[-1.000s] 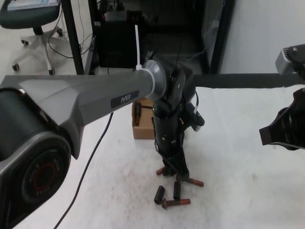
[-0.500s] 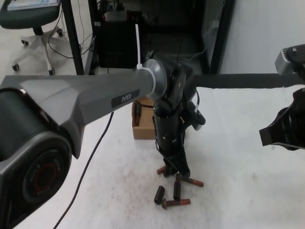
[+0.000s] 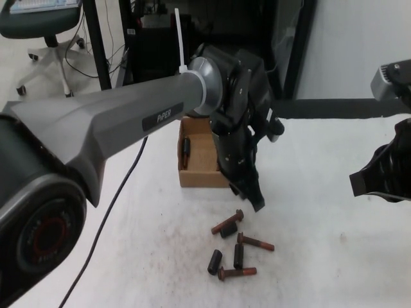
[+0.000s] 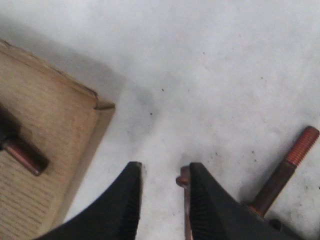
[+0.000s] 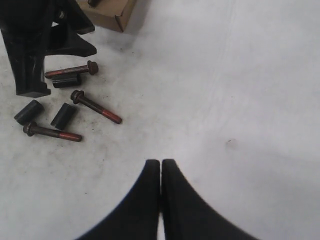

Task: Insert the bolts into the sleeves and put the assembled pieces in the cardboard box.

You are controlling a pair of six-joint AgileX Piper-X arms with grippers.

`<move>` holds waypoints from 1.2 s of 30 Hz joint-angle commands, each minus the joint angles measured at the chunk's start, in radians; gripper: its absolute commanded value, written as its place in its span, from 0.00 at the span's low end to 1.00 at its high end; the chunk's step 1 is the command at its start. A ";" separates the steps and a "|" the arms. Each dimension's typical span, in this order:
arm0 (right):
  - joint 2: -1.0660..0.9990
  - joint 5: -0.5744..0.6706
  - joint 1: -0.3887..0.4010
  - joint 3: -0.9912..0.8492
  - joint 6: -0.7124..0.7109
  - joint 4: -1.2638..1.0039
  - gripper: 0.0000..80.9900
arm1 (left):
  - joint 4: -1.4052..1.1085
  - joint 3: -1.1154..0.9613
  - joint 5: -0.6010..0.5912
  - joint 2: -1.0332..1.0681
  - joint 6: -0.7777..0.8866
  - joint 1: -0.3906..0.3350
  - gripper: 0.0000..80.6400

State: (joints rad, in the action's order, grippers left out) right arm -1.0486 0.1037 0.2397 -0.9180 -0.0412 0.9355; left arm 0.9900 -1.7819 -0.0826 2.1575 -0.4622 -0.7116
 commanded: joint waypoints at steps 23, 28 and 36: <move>0.010 0.006 -0.005 -0.006 -0.004 0.010 0.01 | -0.010 0.035 0.018 0.013 -0.003 0.022 0.37; 0.010 0.006 -0.005 -0.006 -0.004 0.010 0.01 | -0.073 0.075 0.018 0.013 -0.003 0.022 0.37; 0.010 0.006 -0.005 -0.006 -0.004 0.010 0.01 | -0.149 0.133 0.018 0.013 -0.003 0.022 0.37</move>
State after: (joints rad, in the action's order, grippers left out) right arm -1.0486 0.1037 0.2397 -0.9180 -0.0412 0.9355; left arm 0.8803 -1.6754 -0.0698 2.1713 -0.4716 -0.6897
